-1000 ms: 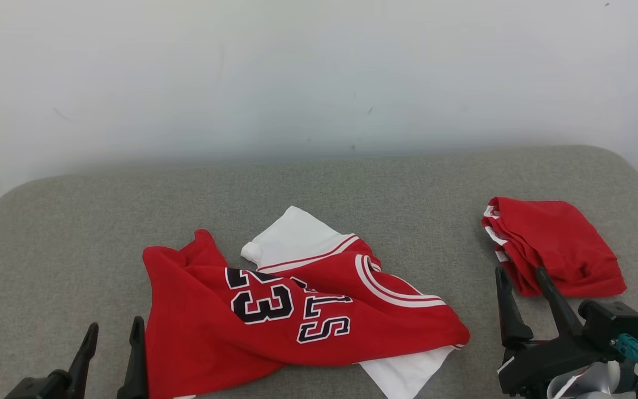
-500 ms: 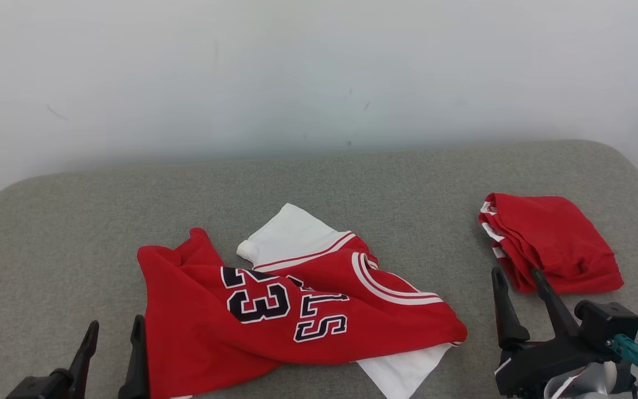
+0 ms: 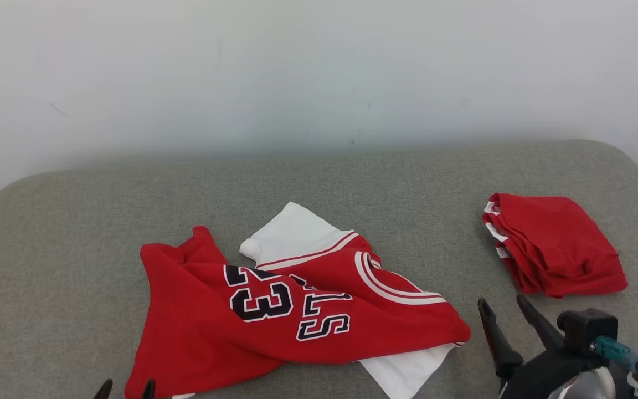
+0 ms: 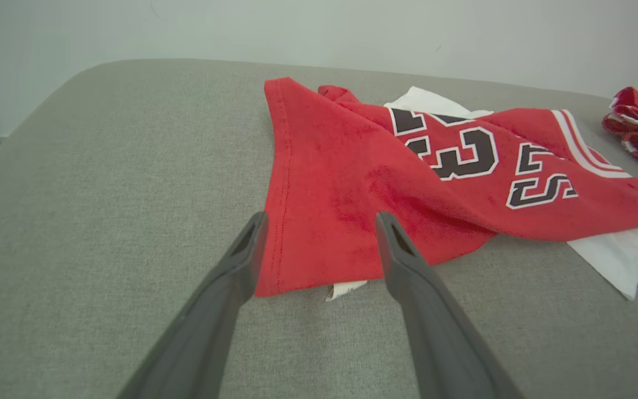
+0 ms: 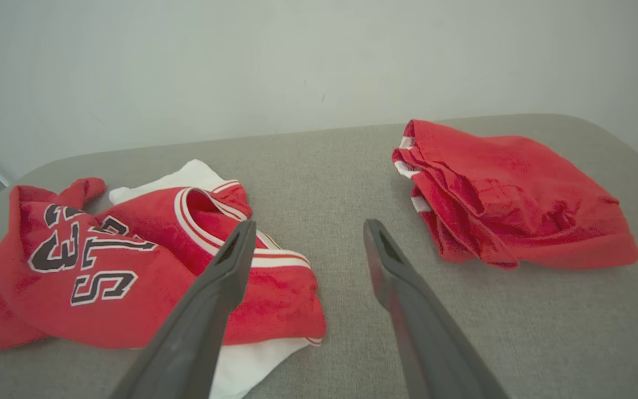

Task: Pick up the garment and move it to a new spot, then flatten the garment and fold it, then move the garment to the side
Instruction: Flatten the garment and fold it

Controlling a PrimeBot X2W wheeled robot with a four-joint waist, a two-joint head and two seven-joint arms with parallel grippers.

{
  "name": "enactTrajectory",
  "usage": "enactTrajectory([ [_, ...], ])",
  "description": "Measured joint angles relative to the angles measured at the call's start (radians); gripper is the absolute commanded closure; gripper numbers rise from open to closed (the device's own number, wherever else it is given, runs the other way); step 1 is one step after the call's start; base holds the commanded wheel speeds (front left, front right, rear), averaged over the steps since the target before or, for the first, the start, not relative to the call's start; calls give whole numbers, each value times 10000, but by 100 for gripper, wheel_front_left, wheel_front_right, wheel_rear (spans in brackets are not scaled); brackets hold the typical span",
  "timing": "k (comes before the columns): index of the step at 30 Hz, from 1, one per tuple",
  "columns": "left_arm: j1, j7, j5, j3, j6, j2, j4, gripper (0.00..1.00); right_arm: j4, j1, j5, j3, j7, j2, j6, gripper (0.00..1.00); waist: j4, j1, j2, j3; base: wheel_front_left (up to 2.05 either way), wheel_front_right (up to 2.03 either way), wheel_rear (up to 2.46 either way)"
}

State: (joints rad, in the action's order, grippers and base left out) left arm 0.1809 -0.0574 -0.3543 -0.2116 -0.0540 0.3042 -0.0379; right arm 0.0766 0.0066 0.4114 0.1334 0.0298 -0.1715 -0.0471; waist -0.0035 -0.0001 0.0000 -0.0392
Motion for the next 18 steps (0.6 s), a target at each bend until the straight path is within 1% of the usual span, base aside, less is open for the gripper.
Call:
enactTrajectory([
  [4, 262, -732, -119, -73, 0, 148, 245, 0, 107, 610, -42, 301, 1011, -280, 21, 0, 65, 0, 0, 93, 0, 0, 0],
  [11, 170, -1593, -504, -192, 23, 105, 1016, 0, 150, 924, -21, 466, 2052, -301, -58, 0, 228, 1, 1, 341, 0, 0, 0],
  [15, -83, -1937, -525, -81, 27, 219, 1450, 0, 182, 864, 36, 792, 2522, -109, -56, 0, 285, 2, 2, 540, 0, 0, 0],
  [18, -564, -2107, -483, -15, 121, 470, 1728, 0, 215, 860, 138, 1085, 2945, 140, -42, 0, 327, 2, 2, 709, 0, 0, 0],
])
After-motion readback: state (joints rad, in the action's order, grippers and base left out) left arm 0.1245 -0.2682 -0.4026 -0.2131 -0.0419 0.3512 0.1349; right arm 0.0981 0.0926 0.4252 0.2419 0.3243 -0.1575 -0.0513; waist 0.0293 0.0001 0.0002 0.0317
